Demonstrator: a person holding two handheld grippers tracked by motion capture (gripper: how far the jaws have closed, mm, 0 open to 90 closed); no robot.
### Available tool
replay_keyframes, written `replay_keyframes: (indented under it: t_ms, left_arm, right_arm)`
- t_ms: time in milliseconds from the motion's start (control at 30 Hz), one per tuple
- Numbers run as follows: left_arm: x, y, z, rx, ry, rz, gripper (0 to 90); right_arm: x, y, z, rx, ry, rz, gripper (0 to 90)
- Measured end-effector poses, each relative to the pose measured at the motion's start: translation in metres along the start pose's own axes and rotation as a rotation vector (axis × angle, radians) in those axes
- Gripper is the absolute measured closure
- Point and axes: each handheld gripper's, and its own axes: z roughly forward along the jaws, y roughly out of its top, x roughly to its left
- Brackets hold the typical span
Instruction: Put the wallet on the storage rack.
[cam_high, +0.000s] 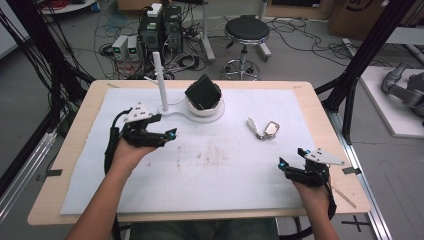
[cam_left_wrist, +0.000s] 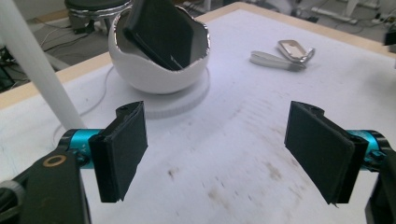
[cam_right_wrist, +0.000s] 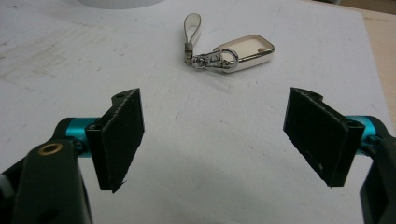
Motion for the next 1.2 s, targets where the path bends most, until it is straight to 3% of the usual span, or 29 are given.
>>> replay_keyframes:
  t_ms: [33,233,300,533,800,1067,1200]
  left_arm:
    - [0.000,0.000,0.000,0.000,0.000,0.000,20.6]
    - [-0.005,-0.036,-0.021,-0.043,0.005,0.003,20.6]
    - [-0.004,-0.037,-0.021,-0.029,-0.001,0.004,20.6]
    - [0.001,-0.040,-0.027,-0.131,-0.035,-0.010,20.3]
    - [0.010,-0.048,-0.033,-0.136,-0.019,-0.040,20.1]
    - [0.008,-0.049,-0.030,-0.124,-0.023,-0.016,20.1]
    - [0.010,-0.049,-0.030,-0.131,-0.016,-0.028,20.1]
  right_arm:
    - [0.000,0.000,0.000,0.000,0.000,0.000,20.6]
    - [-0.002,0.001,0.000,-0.004,-0.005,0.011,20.6]
    - [-0.002,0.001,0.001,-0.002,-0.005,0.011,20.6]
    - [-0.002,0.003,0.005,-0.005,-0.006,0.010,20.6]
    - [-0.005,0.004,0.006,-0.005,-0.021,0.018,20.6]
    - [-0.004,0.004,0.008,-0.002,-0.025,0.013,20.7]
    - [-0.002,0.005,0.009,-0.003,-0.016,-0.003,20.7]
